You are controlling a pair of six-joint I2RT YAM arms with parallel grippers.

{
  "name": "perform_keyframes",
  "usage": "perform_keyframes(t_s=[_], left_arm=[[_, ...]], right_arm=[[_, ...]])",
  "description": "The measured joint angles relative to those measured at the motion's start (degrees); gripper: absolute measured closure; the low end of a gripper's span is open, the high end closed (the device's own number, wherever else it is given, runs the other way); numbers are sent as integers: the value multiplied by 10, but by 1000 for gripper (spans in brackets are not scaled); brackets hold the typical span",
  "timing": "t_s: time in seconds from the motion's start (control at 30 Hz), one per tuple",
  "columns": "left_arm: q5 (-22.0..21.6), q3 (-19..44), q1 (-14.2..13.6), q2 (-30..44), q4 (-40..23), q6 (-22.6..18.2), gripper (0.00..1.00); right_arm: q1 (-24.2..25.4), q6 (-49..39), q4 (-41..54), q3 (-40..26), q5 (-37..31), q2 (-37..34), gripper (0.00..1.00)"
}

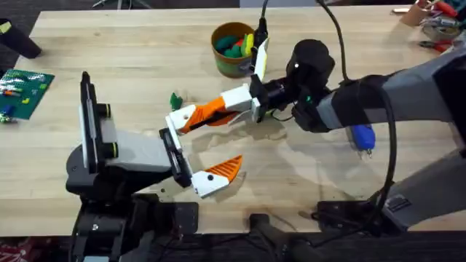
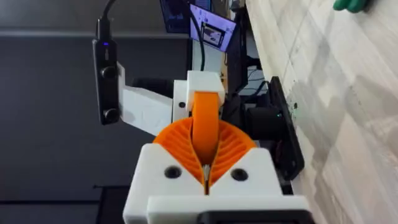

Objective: Pick up the gripper from the table and insert it into the empty holder that is missing its gripper. Then pick up a screw, insert it into the mounting hole, and use the screwdriver to tighten it. Finally, clean up the table by picking up the vegetable and placing it into the bucket.

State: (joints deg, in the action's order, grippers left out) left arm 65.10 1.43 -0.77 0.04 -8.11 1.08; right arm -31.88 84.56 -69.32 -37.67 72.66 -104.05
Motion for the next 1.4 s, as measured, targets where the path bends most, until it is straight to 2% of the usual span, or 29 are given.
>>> perform_keyframes(t_s=[0.37,1.4], left_arm=[[-7,0,1,0,1,0,14],[-20,0,4,0,2,3,14]], right_arm=[[-11,9,11,-19,3,-10,979],[-19,17,12,-20,-25,-10,979]])
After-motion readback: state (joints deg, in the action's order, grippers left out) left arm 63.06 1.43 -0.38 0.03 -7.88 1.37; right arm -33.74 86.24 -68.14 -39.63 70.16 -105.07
